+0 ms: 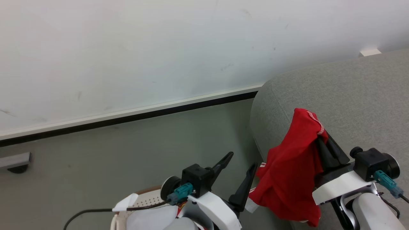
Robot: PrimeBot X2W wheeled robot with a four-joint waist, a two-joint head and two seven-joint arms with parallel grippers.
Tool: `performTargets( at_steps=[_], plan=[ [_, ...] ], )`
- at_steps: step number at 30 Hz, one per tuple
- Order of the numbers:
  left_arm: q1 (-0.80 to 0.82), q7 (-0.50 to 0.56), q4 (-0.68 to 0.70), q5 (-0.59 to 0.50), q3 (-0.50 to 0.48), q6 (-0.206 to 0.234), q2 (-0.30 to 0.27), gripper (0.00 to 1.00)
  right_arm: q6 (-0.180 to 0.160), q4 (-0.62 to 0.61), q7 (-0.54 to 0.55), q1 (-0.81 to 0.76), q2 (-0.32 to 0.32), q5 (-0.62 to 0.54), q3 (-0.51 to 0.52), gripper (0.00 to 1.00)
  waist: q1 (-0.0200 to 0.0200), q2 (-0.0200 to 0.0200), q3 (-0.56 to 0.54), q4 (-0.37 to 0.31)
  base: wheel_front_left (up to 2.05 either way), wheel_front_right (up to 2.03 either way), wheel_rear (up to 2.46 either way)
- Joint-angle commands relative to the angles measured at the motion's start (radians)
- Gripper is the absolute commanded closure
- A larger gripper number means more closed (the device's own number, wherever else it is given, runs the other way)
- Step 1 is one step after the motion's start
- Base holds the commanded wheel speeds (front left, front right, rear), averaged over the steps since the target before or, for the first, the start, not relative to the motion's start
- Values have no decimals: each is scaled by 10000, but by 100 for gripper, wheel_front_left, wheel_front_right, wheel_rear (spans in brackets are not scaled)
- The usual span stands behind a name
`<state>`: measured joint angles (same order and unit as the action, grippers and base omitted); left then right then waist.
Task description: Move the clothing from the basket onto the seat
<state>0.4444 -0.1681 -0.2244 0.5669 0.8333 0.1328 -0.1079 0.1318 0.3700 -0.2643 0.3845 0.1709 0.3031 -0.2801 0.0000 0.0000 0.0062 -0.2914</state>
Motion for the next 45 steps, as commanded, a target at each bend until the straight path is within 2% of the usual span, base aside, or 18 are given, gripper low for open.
performTargets(
  at_steps=[1, 9, 17, 24, 33, 37, 40, 45],
  plan=[
    [132, -110, 9, -141, -4, 34, -16, 0, -21, -88, -3, -141, 96, 108, 93, 100, 0, 0, 84, -40, 0, 0, 0],
    [703, -172, 202, -447, 110, -83, -123, 0, -21, -322, 108, 653, 155, 481, 681, 100, 0, 0, 1007, 164, 0, 0, 0],
    [1794, -172, 472, -993, 151, -288, -283, 0, -22, 131, 649, 3030, 614, 514, 1920, 100, 0, 0, 2529, 586, 0, 0, 0],
    [2352, -326, 549, -1113, 18, -304, -276, 0, -22, 1686, 1477, 5895, 1485, 519, 3251, 100, 0, 0, 3554, 1048, 0, 0, 0],
    [2804, -367, 634, -1340, 42, -290, -375, 0, -22, 3627, 1515, 8856, 2867, -425, 5203, 100, 0, 0, 4316, 1375, 0, 0, 0],
    [2964, -344, 752, -1421, 18, -245, -386, 0, -22, 4288, 1339, 9120, 3253, -982, 5714, 100, 0, 0, 4573, 1394, 0, 0, 0],
    [3026, -344, 869, -1449, -21, -180, -445, 0, -22, 5155, 1092, 8718, 3433, -1503, 6274, 100, 0, 0, 4841, 1366, 0, 0, 0],
    [2953, -332, 909, -1356, -67, -123, -552, 0, -22, 6895, 558, 7720, 3360, -2363, 7620, 100, 0, 0, 5138, 1312, 0, 0, 0]
  ],
)
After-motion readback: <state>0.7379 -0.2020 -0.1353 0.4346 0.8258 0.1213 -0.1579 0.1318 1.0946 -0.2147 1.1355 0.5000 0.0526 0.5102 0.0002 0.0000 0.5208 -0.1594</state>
